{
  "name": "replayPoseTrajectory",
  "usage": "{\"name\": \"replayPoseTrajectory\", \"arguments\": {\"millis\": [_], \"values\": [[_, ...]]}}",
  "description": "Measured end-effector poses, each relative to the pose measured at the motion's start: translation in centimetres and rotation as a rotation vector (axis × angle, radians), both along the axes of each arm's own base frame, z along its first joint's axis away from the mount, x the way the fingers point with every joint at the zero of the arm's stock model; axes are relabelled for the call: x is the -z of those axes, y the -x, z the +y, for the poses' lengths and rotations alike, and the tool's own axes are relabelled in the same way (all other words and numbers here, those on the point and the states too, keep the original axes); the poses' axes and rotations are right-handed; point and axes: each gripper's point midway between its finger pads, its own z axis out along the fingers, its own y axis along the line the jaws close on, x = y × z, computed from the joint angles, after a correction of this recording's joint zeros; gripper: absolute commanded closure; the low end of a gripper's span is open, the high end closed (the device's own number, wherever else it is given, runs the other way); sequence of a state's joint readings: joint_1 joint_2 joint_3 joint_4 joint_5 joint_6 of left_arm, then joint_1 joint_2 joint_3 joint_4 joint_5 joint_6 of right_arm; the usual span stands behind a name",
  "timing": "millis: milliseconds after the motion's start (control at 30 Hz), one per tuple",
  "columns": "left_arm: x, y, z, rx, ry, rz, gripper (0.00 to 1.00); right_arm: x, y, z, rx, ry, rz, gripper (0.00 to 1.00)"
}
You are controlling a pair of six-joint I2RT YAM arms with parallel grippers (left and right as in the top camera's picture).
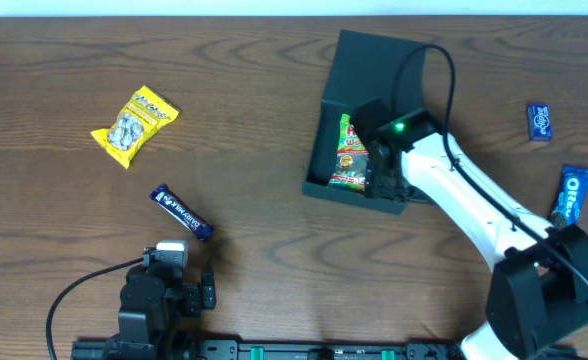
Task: Pack container
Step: 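Push the Haribo bag flat inside the box with the right gripper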
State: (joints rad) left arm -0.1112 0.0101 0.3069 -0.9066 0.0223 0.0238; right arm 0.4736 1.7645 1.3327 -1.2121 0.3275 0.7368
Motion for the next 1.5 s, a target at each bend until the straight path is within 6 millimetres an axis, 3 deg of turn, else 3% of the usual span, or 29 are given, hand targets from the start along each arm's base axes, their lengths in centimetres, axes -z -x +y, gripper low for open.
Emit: {"name": "replayPoseTrajectory", "arguments": {"millis": [400, 1500], "values": [[0.0, 0.0, 0.0, 0.000, 0.000, 0.000, 0.05, 2.4, -0.3, -1.8, 0.140, -0.017, -0.039, 0.01], [0.0, 0.0, 0.0, 0.000, 0.000, 0.000, 0.05, 1.7, -1.8, -6.7, 0.030, 0.110, -0.019, 0.01]]}}
